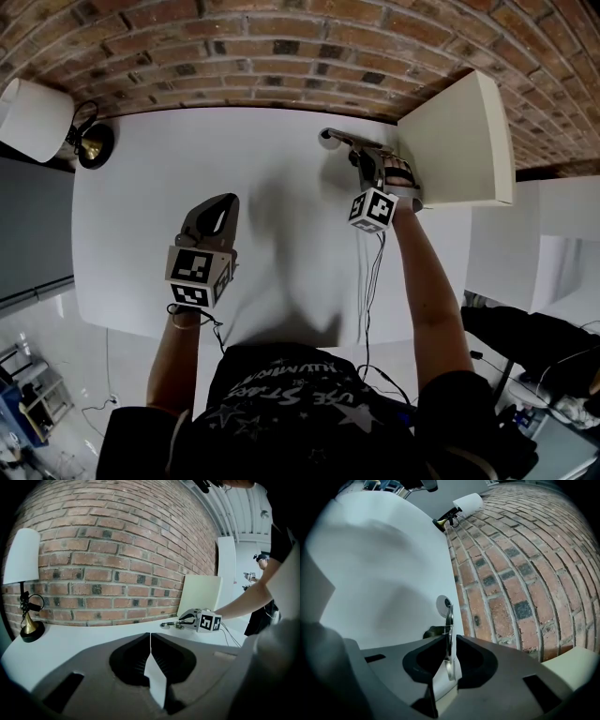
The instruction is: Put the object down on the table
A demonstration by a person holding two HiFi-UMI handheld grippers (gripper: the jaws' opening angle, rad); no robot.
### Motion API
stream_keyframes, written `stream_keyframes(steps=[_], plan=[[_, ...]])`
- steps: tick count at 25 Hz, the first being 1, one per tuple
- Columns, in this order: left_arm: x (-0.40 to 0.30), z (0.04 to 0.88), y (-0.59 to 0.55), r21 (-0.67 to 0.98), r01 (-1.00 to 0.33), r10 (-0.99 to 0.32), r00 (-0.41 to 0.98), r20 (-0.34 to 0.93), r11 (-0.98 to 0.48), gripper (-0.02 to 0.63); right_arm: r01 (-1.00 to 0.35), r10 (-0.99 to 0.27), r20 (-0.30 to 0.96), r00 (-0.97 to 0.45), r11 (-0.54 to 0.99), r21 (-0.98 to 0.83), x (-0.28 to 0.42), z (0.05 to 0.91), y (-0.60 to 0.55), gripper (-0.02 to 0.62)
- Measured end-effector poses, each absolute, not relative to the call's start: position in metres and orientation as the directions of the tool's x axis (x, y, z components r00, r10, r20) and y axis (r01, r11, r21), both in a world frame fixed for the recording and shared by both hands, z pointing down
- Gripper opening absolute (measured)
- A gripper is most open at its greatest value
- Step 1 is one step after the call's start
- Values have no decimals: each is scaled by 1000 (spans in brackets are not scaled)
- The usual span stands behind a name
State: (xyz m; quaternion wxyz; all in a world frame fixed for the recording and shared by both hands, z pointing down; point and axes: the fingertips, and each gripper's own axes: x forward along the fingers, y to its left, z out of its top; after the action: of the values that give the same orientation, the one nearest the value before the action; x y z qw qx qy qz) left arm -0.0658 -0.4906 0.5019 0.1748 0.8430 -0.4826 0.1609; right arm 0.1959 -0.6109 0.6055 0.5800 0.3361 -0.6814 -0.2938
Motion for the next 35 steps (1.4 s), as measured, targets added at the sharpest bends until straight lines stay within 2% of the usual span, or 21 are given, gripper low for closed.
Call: stream_keyframes(steps=[3, 7, 16, 20, 28, 32, 35], plan=[[-66, 501, -488, 142, -868, -753, 485, 445, -476, 21, -142, -789, 607, -92, 614, 777, 198, 607, -609, 122], [-67, 496, -486, 138, -870, -766, 484, 423, -474, 21, -155, -790, 607, -89, 613, 775, 197, 603, -603, 154], [-68, 477, -460, 131, -874, -786, 480, 390, -468, 21, -220, -832, 543, -115, 555, 802, 187, 569, -573, 155], [-67, 464, -444, 116, -876, -799, 476, 367, -469, 21, -280, -857, 502, -115, 512, 812, 184, 545, -557, 139], [-60, 439, -398, 86, -871, -812, 483, 328, -483, 21, -434, -916, 381, -127, 396, 809, 179, 486, -512, 62], [-60, 431, -372, 84, -869, -814, 487, 315, -488, 21, -466, -938, 327, -116, 342, 816, 176, 461, -480, 9], [-58, 423, -354, 75, -864, -816, 495, 299, -497, 21, -478, -942, 314, -116, 330, 814, 174, 452, -455, 3]])
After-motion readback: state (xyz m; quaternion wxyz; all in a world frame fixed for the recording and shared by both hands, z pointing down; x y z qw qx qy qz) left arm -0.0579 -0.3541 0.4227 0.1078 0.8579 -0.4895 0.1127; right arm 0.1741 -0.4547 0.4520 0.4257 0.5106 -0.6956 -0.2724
